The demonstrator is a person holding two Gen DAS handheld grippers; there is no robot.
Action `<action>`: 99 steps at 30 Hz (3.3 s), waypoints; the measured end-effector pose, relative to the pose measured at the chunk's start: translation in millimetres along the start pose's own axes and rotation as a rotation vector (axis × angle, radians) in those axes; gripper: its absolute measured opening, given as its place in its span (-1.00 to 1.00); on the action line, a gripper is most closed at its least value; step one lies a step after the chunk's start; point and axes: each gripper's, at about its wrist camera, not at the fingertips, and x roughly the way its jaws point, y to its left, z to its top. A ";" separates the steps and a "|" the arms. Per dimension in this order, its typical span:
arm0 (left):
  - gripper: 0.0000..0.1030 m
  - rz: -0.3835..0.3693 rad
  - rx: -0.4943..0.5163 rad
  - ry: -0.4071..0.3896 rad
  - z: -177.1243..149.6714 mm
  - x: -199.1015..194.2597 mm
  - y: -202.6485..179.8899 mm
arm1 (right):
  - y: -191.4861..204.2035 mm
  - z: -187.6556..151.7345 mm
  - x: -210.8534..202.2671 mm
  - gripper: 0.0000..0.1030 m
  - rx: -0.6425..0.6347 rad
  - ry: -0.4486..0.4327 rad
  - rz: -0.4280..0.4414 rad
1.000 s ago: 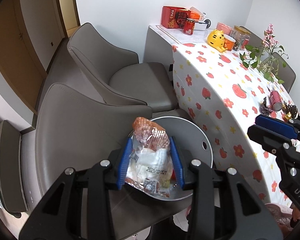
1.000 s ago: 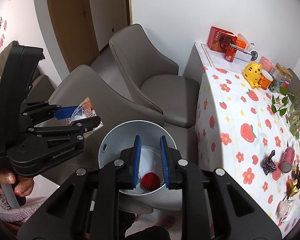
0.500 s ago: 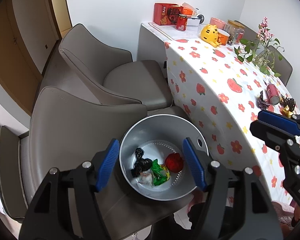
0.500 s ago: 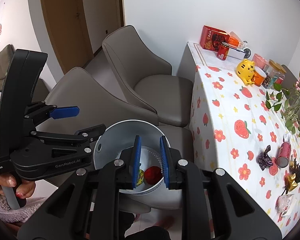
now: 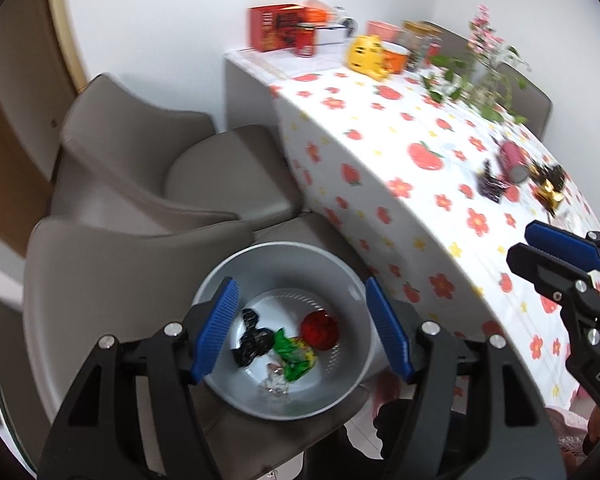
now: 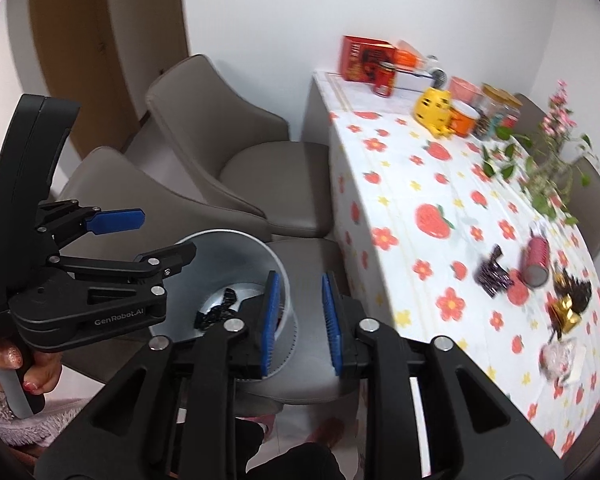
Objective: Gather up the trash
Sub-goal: 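Move both open grippers back over the table toward the foil wrapper and can, then grasp the purple foil wrapper with the left gripper while the right gripper grasps the red milk can, then lift the purple wrapper and red can and carry both toward the grey bin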
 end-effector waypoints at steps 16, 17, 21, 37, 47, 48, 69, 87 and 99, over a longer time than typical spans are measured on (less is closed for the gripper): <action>0.30 -0.169 0.275 0.010 53.8 38.2 -164.5 | -177.9 -58.1 -34.6 -0.17 0.354 -0.006 -0.276; 0.30 -0.175 0.284 0.010 58.7 40.4 -178.0 | -188.8 -60.1 -37.0 -0.17 0.365 -0.008 -0.283; 0.30 -0.186 0.307 0.009 74.6 46.5 -220.7 | -231.1 -65.0 -44.3 -0.07 0.382 -0.016 -0.309; 0.30 -0.179 0.322 0.036 128.5 99.3 -299.0 | -326.8 -35.5 0.4 -0.07 0.369 -0.014 -0.305; 0.26 -0.207 0.313 0.114 157.9 176.7 -310.8 | -362.0 -11.3 69.4 -0.07 0.378 0.006 -0.351; 0.25 -0.207 0.311 0.122 159.3 184.2 -311.3 | -364.8 -10.3 76.3 -0.07 0.383 0.010 -0.350; -0.73 -0.245 0.304 0.245 162.1 273.2 -320.8 | -399.2 -2.2 150.2 -0.07 0.443 0.068 -0.341; -0.84 -0.205 0.326 0.110 217.4 280.7 -320.0 | -421.3 1.7 207.5 0.30 0.472 0.127 -0.357; -0.84 -0.184 0.326 0.112 215.7 281.2 -316.0 | -443.0 -9.9 230.9 0.29 0.487 0.186 -0.429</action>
